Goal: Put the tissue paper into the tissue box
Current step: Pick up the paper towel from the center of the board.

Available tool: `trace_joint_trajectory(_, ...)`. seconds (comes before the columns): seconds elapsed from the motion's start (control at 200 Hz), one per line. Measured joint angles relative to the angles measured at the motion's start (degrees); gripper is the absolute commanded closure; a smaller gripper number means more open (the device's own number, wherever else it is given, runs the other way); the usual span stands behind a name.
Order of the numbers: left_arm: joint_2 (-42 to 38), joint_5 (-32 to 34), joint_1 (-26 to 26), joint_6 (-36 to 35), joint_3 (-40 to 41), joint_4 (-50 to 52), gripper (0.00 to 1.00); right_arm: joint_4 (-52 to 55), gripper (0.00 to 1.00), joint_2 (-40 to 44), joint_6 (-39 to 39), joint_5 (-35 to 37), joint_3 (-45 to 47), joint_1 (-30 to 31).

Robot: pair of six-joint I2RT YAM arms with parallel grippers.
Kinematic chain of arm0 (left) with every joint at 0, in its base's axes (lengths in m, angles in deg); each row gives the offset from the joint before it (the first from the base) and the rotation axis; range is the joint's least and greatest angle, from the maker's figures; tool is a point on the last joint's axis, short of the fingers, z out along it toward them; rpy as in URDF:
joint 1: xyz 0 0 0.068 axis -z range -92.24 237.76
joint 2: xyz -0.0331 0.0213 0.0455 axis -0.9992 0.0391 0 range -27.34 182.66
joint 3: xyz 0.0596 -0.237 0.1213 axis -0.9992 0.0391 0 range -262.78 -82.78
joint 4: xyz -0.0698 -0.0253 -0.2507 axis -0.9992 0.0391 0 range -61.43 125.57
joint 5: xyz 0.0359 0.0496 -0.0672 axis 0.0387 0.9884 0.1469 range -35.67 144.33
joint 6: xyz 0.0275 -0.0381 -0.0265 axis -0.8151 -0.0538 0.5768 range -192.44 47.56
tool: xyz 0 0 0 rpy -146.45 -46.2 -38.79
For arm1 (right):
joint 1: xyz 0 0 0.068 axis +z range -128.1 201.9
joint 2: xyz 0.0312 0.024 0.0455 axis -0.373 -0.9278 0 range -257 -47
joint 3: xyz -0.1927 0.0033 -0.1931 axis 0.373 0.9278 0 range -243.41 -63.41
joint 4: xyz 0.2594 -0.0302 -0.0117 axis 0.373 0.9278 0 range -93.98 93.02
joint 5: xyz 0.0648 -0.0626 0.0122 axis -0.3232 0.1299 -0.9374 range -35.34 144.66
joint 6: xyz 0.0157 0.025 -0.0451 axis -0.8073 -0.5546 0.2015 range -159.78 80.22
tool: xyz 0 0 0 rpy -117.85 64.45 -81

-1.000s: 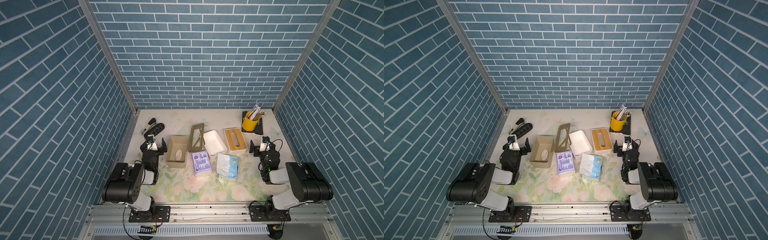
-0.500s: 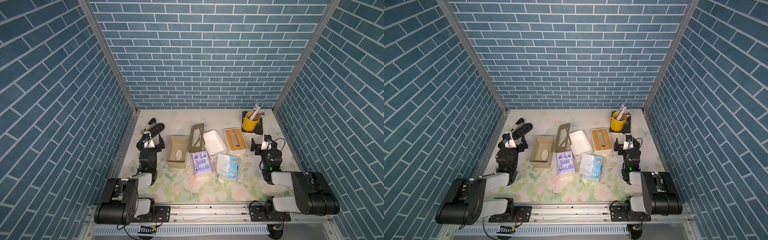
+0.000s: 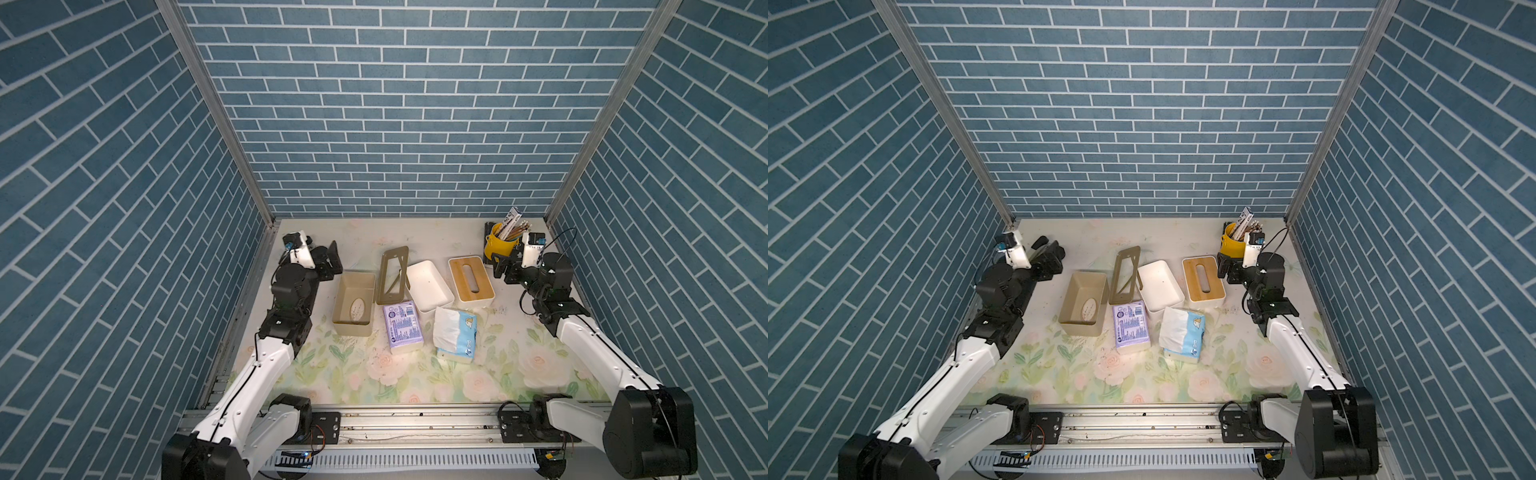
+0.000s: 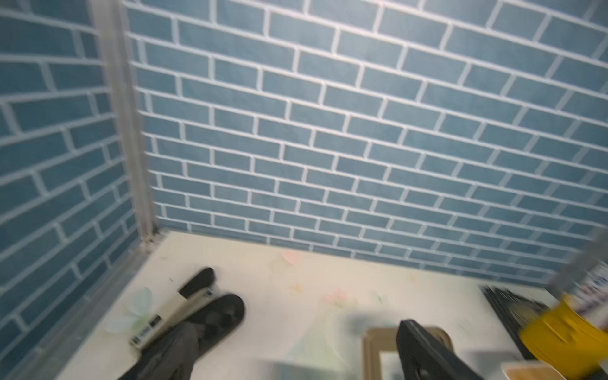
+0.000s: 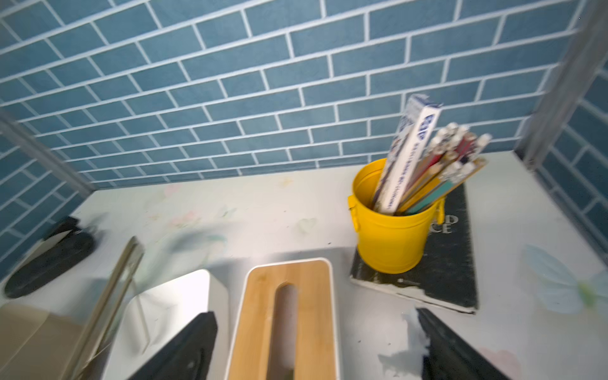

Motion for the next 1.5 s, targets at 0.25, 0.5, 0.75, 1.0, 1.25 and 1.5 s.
trace_joint_trajectory(0.25,1.3,2.8,19.3,9.1,0.2,10.8,0.36,7.8,0.27,-2.5,-1.6,-2.8,-1.3,4.3)
trace_joint_trajectory(0.5,7.9,8.1,30.4,16.6,-4.5,19.4,0.60,11.7,0.29,-1.8,-1.7,-1.3,-1.4,8.1)
trace_joint_trajectory(0.75,15.7,7.5,33.6,24.3,-5.0,20.5,0.43,12.9,0.29,-1.3,-1.7,-1.1,-1.4,9.0)
trace_joint_trajectory(1.0,19.8,4.5,34.7,28.5,-4.0,20.3,0.35,13.5,0.29,-0.3,-1.7,-1.1,-1.4,9.1)
trace_joint_trajectory(1.25,20.9,4.0,34.8,30.3,-3.7,20.6,0.41,13.8,0.29,-0.1,-1.6,-1.4,-1.3,9.1)
trace_joint_trajectory(1.5,18.6,3.9,35.6,32.6,-0.6,22.0,0.44,14.1,0.29,-0.1,-1.5,-1.9,-0.3,9.1)
